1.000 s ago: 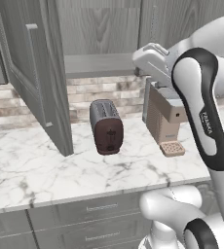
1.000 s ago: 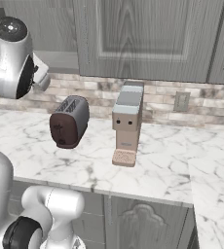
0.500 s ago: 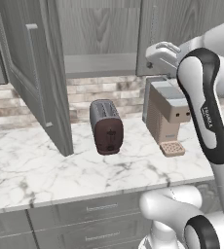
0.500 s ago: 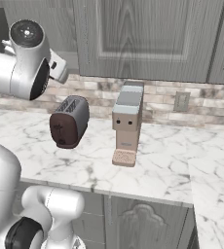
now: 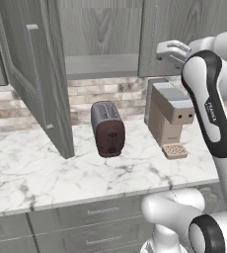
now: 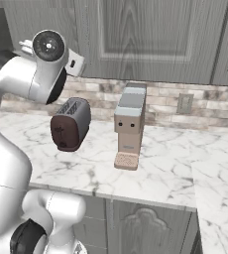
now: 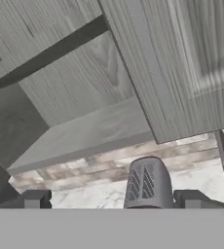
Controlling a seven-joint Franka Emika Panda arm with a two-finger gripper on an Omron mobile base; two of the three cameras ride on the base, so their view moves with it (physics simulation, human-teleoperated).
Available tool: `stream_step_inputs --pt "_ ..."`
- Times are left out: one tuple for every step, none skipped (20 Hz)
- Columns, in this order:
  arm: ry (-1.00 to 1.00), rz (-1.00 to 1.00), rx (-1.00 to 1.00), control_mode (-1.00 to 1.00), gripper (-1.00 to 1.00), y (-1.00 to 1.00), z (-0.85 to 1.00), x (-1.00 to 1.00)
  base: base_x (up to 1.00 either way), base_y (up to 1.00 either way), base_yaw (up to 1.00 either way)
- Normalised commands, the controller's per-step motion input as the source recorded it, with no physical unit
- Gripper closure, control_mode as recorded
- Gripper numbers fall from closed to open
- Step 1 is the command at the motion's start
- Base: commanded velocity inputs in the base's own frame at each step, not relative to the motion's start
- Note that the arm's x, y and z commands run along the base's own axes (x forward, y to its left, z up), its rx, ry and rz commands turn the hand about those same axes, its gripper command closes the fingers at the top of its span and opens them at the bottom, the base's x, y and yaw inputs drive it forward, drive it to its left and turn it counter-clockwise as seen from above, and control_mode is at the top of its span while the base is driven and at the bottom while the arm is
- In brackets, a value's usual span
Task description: Open the cabinet. Pick the soap dispenser and place it next to the sink. Then close the cabinet.
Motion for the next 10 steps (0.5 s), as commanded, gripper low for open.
stream_step_inputs --pt "-0.11 0.0 -0.09 -1.0 -1.0 -0.27 0.14 0.36 0.0 0.0 0.0" --pt "-0.11 0.0 -0.1 -1.0 -1.0 -0.24 0.12 0.4 0.0 0.0 0.0" --pt "-0.08 -0.04 -0.13 -1.0 -1.0 -0.12 0.09 0.46 0.0 0.0 0.0" --pt "-0.04 -0.08 -0.15 -1.0 -1.0 -0.09 0.08 0.51 0.0 0.0 0.0" --pt "-0.02 -0.09 -0.15 -1.0 -1.0 -0.12 0.08 0.5 0.0 0.0 0.0" --pt "0.0 -0.1 -0.15 -1.0 -1.0 -0.14 0.07 0.5 0.0 0.0 0.0" --pt "0.0 -0.1 -0.14 -1.0 -1.0 -0.15 0.07 0.5 0.0 0.0 0.0" --pt "0.0 -0.1 -0.14 -1.0 -1.0 -0.16 0.08 0.5 0.0 0.0 0.0" --pt "0.0 -0.1 -0.13 -1.0 -1.0 -0.16 0.07 0.49 0.0 0.0 0.0" --pt "0.0 -0.1 -0.12 -1.0 -1.0 -0.15 0.06 0.48 0.0 0.0 0.0"
